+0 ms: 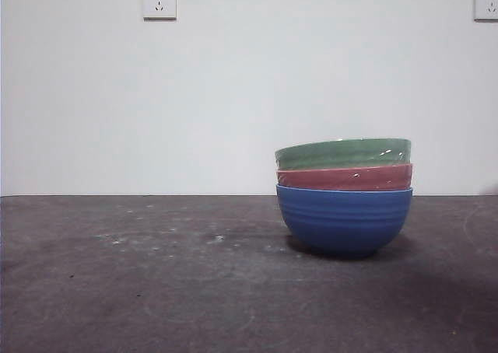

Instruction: Pick up the green bowl on the top,put the green bowl on the left,pick up the red bowl in the middle,put the red bowl on the right

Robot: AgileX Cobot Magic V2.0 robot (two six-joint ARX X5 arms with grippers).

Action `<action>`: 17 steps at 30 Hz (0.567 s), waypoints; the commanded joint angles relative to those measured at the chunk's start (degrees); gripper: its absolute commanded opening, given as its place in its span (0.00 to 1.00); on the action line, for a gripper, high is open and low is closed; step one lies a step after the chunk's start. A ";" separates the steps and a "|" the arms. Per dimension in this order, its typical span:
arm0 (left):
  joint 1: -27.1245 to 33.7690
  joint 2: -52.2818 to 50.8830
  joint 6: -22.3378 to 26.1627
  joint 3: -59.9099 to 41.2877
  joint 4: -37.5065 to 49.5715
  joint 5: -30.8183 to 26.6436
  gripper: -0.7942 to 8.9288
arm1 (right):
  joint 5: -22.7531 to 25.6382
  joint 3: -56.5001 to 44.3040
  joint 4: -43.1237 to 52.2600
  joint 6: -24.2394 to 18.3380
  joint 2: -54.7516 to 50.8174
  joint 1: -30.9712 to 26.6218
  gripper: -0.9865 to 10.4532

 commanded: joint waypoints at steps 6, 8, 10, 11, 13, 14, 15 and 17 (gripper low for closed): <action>0.13 0.26 -3.17 9.64 -4.00 -0.28 0.08 | 0.11 13.29 -5.90 0.85 3.89 0.07 0.08; 0.13 1.46 -3.13 12.13 -4.79 -0.66 0.08 | 0.11 16.98 -7.32 -1.18 5.97 0.07 0.08; 0.13 3.34 -3.04 14.47 -5.03 -0.63 0.08 | 0.11 20.68 -8.55 -3.32 8.46 0.07 0.08; 0.13 4.72 -2.60 15.74 -5.03 -0.42 0.08 | 0.09 22.60 -9.01 -4.46 9.90 0.07 0.08; 0.13 7.48 -0.81 18.16 -5.03 0.92 0.08 | -0.04 26.05 -9.73 -6.49 12.74 0.07 0.08; 0.13 9.16 0.20 19.54 -5.14 1.66 0.08 | -0.07 27.89 -10.23 -7.69 14.29 0.07 0.08; 0.13 10.95 1.36 20.96 -5.18 2.49 0.08 | -0.04 29.70 -10.93 -8.96 15.89 0.07 0.08; 0.11 14.56 3.28 23.76 -5.57 4.09 0.08 | -0.07 33.09 -12.63 -11.34 19.04 0.07 0.08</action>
